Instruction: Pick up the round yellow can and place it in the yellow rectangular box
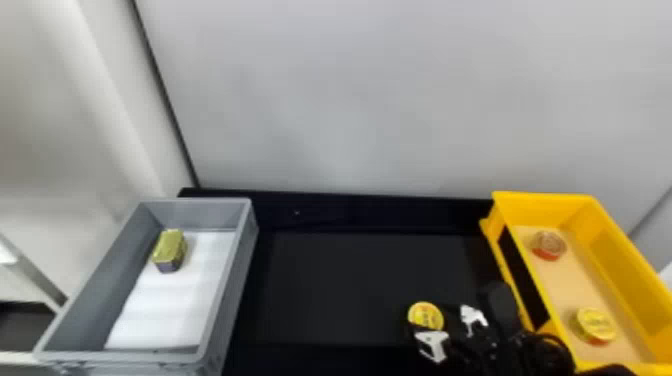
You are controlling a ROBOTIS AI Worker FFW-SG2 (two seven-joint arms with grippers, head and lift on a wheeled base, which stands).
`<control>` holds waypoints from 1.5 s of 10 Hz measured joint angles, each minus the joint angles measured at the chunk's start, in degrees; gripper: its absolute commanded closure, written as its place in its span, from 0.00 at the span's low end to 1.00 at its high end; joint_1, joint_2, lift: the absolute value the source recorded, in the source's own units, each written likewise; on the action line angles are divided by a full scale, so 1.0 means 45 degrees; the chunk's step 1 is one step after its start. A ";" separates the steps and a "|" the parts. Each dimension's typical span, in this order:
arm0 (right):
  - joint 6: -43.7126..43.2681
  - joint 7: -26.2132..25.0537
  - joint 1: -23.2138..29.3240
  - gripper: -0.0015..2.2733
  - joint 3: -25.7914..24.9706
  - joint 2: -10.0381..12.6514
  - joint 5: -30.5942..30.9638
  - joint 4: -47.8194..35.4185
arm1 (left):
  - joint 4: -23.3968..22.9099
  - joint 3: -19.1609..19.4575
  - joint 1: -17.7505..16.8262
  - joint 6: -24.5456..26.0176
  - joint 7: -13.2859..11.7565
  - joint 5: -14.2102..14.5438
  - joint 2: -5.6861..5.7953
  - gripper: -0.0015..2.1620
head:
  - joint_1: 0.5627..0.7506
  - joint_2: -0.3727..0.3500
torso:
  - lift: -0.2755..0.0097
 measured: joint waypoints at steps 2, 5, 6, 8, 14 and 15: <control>0.0094 -0.0231 0.0106 0.31 -0.0074 0.0004 -0.0322 -0.0548 | 0.0010 0.0009 0.0000 0.0000 0.0000 0.0000 0.0000 0.06 | 0.70 0.53 | 0.73; 0.0676 -0.0356 0.0267 0.32 -0.0524 -0.0038 -0.0806 -0.2445 | 0.0043 0.0021 0.0014 0.0000 0.0000 0.0000 0.0000 0.06 | 0.70 0.53 | 0.73; 0.0961 -0.0312 0.0333 0.32 -0.0767 -0.0081 -0.0825 -0.3111 | 0.0054 0.0022 0.0017 0.0000 0.0000 0.0000 0.0000 0.06 | 0.70 0.53 | 0.73; 0.1470 -0.0180 0.0443 0.32 -0.1404 -0.0121 -0.0696 -0.4212 | 0.0063 0.0036 0.0019 0.0000 0.0000 0.0000 0.0000 0.06 | 0.70 0.53 | 0.73; 0.2580 -0.0725 0.0333 0.32 -0.3639 -0.0055 0.0621 -0.6308 | 0.0080 0.0007 0.0018 0.0000 0.0000 0.0000 0.0000 0.06 | 0.70 0.53 | 0.73; 0.2669 -0.0746 0.0319 0.32 -0.4152 -0.0055 0.0904 -0.6481 | 0.0080 0.0005 0.0016 0.0003 0.0000 0.0000 0.0000 0.06 | 0.70 0.53 | 0.73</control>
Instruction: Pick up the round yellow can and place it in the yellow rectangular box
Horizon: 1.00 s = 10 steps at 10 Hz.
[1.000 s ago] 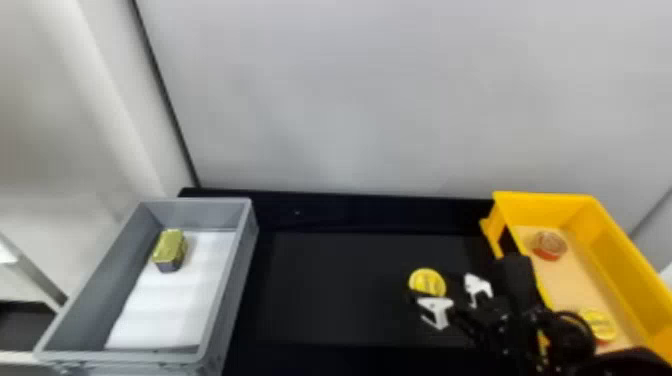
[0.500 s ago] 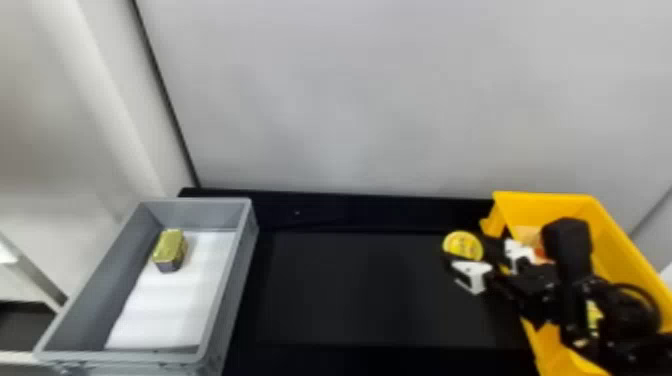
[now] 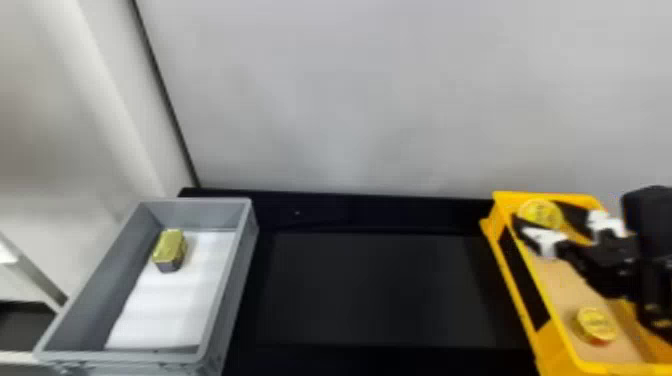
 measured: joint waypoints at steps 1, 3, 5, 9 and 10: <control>0.0037 0.0006 0.0001 0.32 -0.0534 0.0000 0.0297 -0.0084 | -0.0001 0.0002 0.0000 0.0002 0.0000 0.0000 0.0000 0.06 | 0.70 0.53 | 0.73; -0.0052 0.0185 0.0064 0.32 -0.1461 -0.0003 0.0902 0.0068 | -0.0029 0.0036 0.0004 0.0001 0.0000 0.0000 0.0000 0.06 | 0.70 0.53 | 0.73; -0.0335 0.0406 0.0114 0.32 -0.2014 -0.0007 0.1346 0.0937 | -0.0056 0.0052 0.0035 -0.0001 0.0000 0.0000 0.0000 0.06 | 0.70 0.53 | 0.73; -0.0844 0.0348 0.0177 0.32 -0.2140 0.0127 0.1474 0.2934 | -0.0103 0.0082 0.0061 0.0017 0.0000 0.0000 0.0000 0.06 | 0.70 0.53 | 0.73; -0.0996 0.0319 0.0162 0.32 -0.2114 0.0201 0.1421 0.3313 | -0.0113 0.0085 0.0069 0.0018 0.0000 0.0000 0.0000 0.06 | 0.70 0.53 | 0.73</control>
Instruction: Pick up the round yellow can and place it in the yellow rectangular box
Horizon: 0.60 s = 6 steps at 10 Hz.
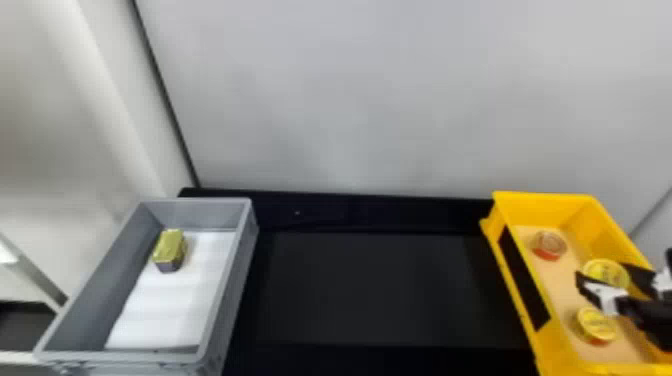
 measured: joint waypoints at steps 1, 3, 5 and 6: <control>-0.0138 -0.0051 -0.0044 0.32 0.0011 0.0065 -0.0068 0.0337 | -0.0004 -0.0008 0.0002 0.0000 0.0000 0.0000 0.0000 0.06 | 0.70 0.53 | 0.73; -0.0312 -0.0219 -0.0124 0.32 0.0029 0.0113 -0.0269 0.0845 | -0.0005 -0.0047 0.0002 0.0000 0.0000 0.0000 0.0000 0.06 | 0.70 0.53 | 0.73; -0.0403 -0.0310 -0.0220 0.24 0.0031 0.0114 -0.0453 0.1183 | -0.0005 -0.0069 0.0008 0.0002 0.0000 -0.0002 0.0000 0.06 | 0.70 0.53 | 0.73; -0.0438 -0.0336 -0.0266 0.20 0.0025 0.0113 -0.0514 0.1261 | -0.0005 -0.0070 0.0010 0.0011 0.0000 -0.0012 0.0000 0.06 | 0.70 0.53 | 0.73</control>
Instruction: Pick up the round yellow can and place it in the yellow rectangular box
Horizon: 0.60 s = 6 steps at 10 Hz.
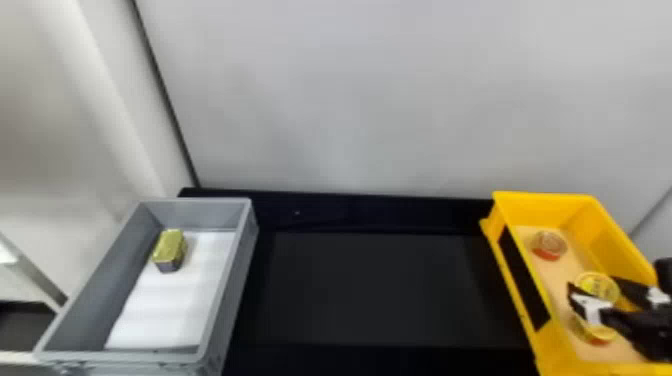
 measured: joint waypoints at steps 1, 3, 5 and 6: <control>-0.0035 -0.0034 -0.0029 0.19 -0.0027 -0.0001 -0.0051 0.0030 | 0.0000 0.0006 0.0002 0.0003 0.0000 -0.0006 0.0000 0.06 | 0.70 0.53 | 0.73; -0.0087 -0.0116 -0.0035 0.13 -0.0103 -0.0002 -0.0151 0.0030 | 0.0000 0.0031 0.0022 0.0004 0.0000 -0.0008 0.0000 0.06 | 0.70 0.53 | 0.73; -0.0115 -0.0168 -0.0010 0.07 -0.0127 -0.0008 -0.0251 0.0006 | 0.0000 0.0043 0.0025 0.0004 0.0000 -0.0008 0.0000 0.06 | 0.70 0.53 | 0.73; -0.0139 -0.0176 -0.0002 0.07 -0.0122 -0.0009 -0.0300 0.0005 | 0.0000 0.0047 0.0024 0.0002 0.0000 -0.0008 0.0000 0.06 | 0.70 0.53 | 0.73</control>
